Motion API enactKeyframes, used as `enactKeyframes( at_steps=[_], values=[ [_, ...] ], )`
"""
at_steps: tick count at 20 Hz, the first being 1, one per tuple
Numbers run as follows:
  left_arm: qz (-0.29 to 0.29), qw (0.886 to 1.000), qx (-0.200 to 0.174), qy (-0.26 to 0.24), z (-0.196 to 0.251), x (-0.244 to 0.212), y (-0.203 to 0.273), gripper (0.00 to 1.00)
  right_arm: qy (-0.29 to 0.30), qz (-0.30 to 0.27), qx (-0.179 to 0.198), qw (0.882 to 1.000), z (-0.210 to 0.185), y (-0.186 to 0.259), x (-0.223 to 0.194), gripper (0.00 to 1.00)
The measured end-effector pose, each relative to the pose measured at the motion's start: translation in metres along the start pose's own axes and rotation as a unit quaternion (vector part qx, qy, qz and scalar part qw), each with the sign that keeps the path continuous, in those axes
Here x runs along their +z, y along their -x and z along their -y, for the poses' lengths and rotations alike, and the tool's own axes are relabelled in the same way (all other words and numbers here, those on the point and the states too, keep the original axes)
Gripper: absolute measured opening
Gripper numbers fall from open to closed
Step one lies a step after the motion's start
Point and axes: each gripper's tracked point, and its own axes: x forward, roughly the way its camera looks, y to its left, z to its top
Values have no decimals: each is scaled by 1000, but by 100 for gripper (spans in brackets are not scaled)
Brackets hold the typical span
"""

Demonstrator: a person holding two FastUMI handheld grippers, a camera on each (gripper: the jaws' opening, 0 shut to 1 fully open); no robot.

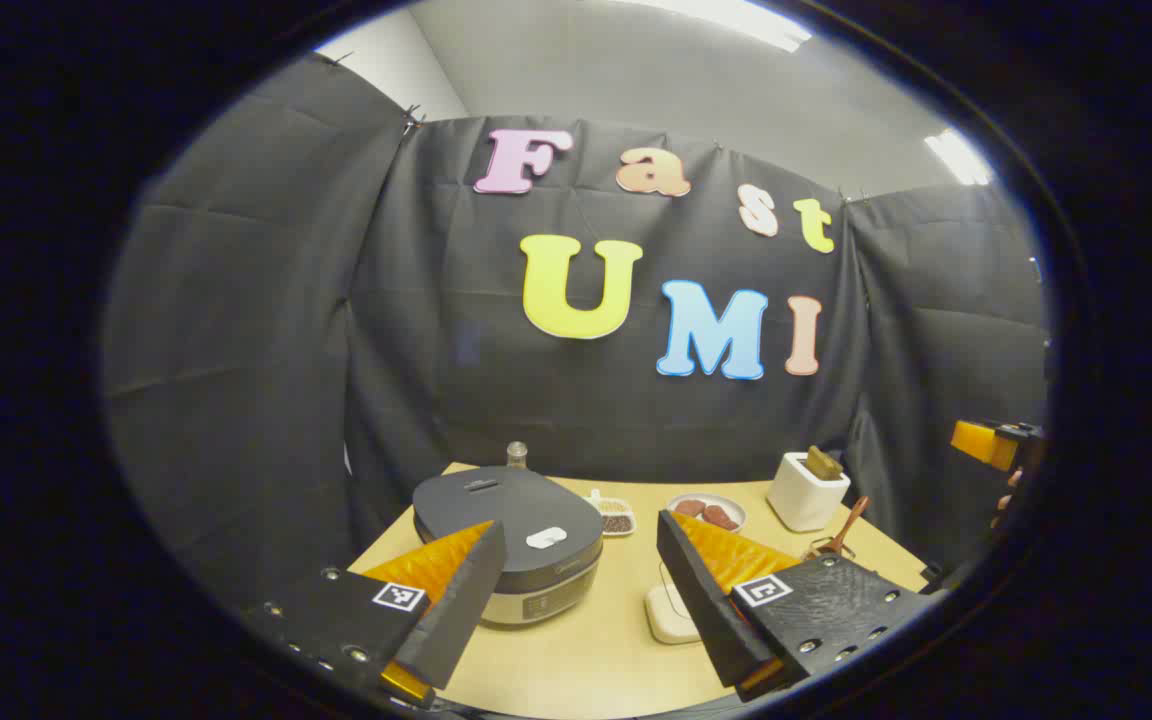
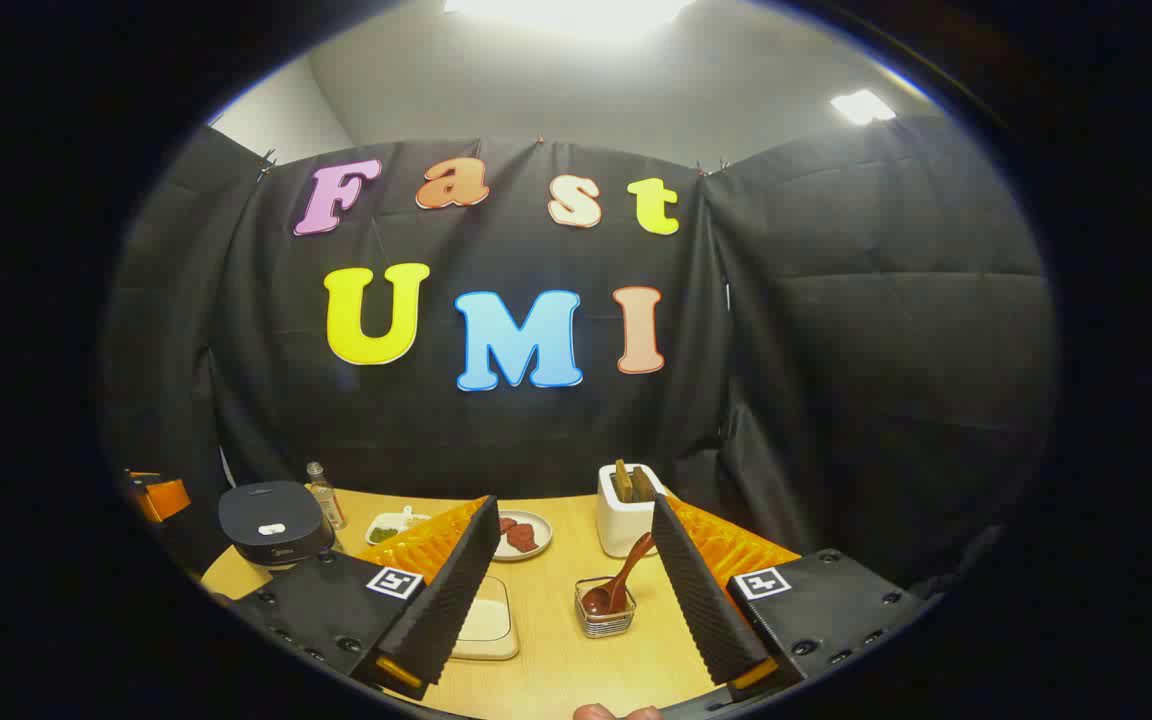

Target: Close the left gripper, press the button to open the rice cooker; take a wooden spoon from the chopstick holder with the right hand, scoop a spoonful of rice and pour it into the rice cooker, then put the wooden spoon back into the chopstick holder.

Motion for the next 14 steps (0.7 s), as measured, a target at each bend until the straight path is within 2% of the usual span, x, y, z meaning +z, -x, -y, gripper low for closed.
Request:
enactKeyframes(
  at_steps=[1,5,8,9,14],
  values=[
    [-5,1000,3,4,-3,-3,-3,99,7,-4,2,1000,-3,-3,1,95],
    [-12,999,2,30,-11,-9,-4,99,9,-23,18,1000,-18,-13,0,95],
    [-23,999,7,30,-13,-26,-8,96,11,-23,26,999,-24,-17,1,98],
    [-23,999,8,28,-10,-26,-6,99,18,-22,27,999,-23,-19,2,98],
    [18,1000,2,2,27,15,7,96,14,-34,33,999,-1,-34,-6,97]
  ],
)
